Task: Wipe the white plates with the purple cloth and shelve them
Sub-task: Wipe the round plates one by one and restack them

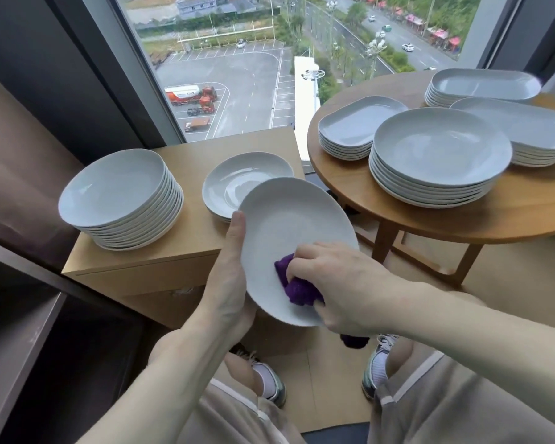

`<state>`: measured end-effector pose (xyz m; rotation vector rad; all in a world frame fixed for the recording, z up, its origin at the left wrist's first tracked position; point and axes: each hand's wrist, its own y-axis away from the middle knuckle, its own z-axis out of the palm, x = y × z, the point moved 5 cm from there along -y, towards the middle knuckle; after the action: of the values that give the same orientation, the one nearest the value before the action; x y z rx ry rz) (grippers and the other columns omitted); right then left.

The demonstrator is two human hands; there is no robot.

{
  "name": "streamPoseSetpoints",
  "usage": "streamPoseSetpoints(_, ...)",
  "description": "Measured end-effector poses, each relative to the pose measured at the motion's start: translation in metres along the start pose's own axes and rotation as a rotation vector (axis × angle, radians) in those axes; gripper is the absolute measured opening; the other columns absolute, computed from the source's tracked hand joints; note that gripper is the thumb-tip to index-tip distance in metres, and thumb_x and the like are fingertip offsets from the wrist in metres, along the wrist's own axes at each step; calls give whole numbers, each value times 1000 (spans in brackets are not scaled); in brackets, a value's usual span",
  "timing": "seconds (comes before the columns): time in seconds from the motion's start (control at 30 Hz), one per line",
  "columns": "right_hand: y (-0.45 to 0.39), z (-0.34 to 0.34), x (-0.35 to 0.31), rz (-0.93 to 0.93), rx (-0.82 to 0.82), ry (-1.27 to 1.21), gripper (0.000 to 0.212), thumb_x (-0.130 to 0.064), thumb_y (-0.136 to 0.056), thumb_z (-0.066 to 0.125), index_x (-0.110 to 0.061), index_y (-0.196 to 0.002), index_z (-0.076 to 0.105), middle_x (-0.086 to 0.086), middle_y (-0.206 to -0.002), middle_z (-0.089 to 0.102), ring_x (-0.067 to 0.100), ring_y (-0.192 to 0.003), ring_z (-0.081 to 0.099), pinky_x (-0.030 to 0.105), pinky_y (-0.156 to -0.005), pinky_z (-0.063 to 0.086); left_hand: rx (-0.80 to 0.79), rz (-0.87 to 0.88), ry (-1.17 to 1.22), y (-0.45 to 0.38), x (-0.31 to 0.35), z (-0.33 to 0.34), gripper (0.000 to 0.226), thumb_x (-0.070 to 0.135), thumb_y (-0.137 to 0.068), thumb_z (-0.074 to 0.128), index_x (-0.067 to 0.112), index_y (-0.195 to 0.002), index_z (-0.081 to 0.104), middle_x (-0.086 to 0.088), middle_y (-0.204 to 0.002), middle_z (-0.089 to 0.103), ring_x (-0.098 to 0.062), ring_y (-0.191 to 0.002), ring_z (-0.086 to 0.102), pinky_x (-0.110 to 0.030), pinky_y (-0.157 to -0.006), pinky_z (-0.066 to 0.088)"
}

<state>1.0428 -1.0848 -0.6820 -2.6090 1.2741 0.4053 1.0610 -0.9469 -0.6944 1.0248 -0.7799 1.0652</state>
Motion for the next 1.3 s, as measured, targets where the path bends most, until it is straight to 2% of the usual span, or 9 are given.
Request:
streamPoseSetpoints(0.2,-6,-18,39,241,43,-130,22,-15,-84,61,-24,-104,59,-6,-101,51,25,-93,54,36,-82,48,37,105,27,1,15,-4,53,52,-107,35,20,-143,58,-11,-134,70,-31,-125,66,-52,-107,50)
streamPoseSetpoints(0.33,-6,-49,69,380,233,-242,20,-11,-78,60,-25,-92,61,-8,-95,49,22,-88,55,41,-80,49,61,93,83,1,9,4,42,41,-110,36,26,-144,56,-8,-133,71,-31,-122,68,-50,-100,53)
streamPoseSetpoints(0.53,7,-117,102,517,543,-308,21,-7,-76,61,-25,-86,65,0,-94,60,21,-86,56,29,-68,38,104,31,105,-22,10,48,39,33,-103,41,20,-132,65,-12,-123,75,-38,-116,69,-58,-102,53)
streamPoseSetpoints(0.67,25,-160,117,575,642,-385,24,-1,-75,58,-25,-76,62,-2,-78,59,15,-70,55,27,-56,39,127,64,85,-55,21,91,33,28,-105,38,20,-114,69,-7,-104,79,-26,-95,75,-44,-87,58)
streamPoseSetpoints(0.8,48,-196,138,663,699,-448,20,0,-76,58,-19,-76,62,4,-72,60,26,-67,56,30,-56,44,122,29,26,-91,21,131,40,30,-106,32,15,-107,70,-7,-91,80,-28,-89,73,-38,-76,55)
streamPoseSetpoints(1.0,79,-223,160,744,727,-483,18,-1,-78,57,-8,-91,68,5,-71,57,22,-61,50,27,-51,39,136,25,-109,-134,6,172,34,30,-102,38,18,-112,69,-12,-111,77,-33,-107,71,-57,-92,59)
streamPoseSetpoints(1.1,84,-222,166,741,705,-487,21,-1,-79,57,-11,-92,69,3,-70,57,20,-59,49,25,-49,39,168,78,-193,-153,1,185,26,26,-103,41,22,-102,67,-5,-107,73,-26,-101,68,-43,-85,57)
streamPoseSetpoints(1.2,83,-219,168,731,684,-497,21,0,-79,56,-16,-85,68,0,-68,58,19,-61,53,22,-48,41,259,131,-357,-175,-2,183,23,31,-99,42,26,-92,63,-12,-118,67,-29,-108,61,-46,-100,49)
streamPoseSetpoints(1.3,76,-211,169,722,647,-506,21,0,-77,55,-13,-88,67,8,-75,64,28,-71,60,29,-57,46,245,120,-415,-187,-12,181,30,32,-100,39,20,-113,64,-10,-131,62,-27,-115,57,-46,-108,45)
